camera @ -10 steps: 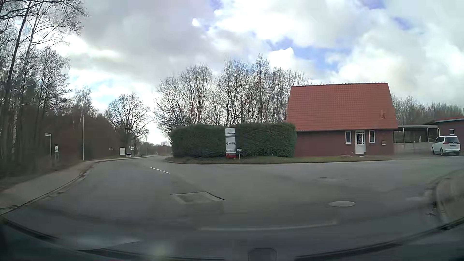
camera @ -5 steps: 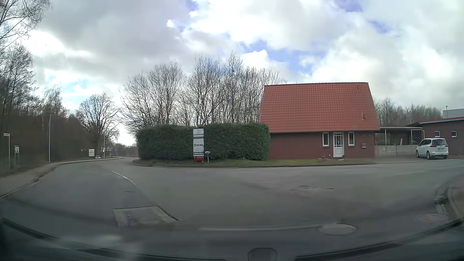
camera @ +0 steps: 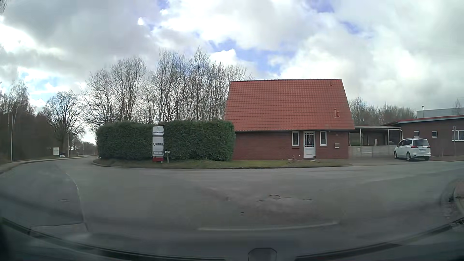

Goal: Follow the waypoints while adhering to traffic rules and regulations

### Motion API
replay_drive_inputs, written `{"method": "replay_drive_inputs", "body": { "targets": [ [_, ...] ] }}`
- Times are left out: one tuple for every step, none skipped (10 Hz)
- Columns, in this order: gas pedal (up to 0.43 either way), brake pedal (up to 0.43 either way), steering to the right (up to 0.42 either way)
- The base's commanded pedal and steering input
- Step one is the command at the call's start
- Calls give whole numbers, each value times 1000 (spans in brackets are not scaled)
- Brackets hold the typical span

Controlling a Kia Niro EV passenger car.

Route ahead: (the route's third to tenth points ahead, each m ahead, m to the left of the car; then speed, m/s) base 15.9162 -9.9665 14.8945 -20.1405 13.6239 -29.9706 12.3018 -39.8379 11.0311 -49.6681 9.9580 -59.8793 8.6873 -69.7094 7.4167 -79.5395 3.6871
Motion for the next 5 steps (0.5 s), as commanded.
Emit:
{"method": "replay_drive_inputs", "body": {
  "targets": [
    [87,0,295],
    [87,0,296],
    [87,0,295],
    [87,0,296],
    [87,0,296]
  ]
}}
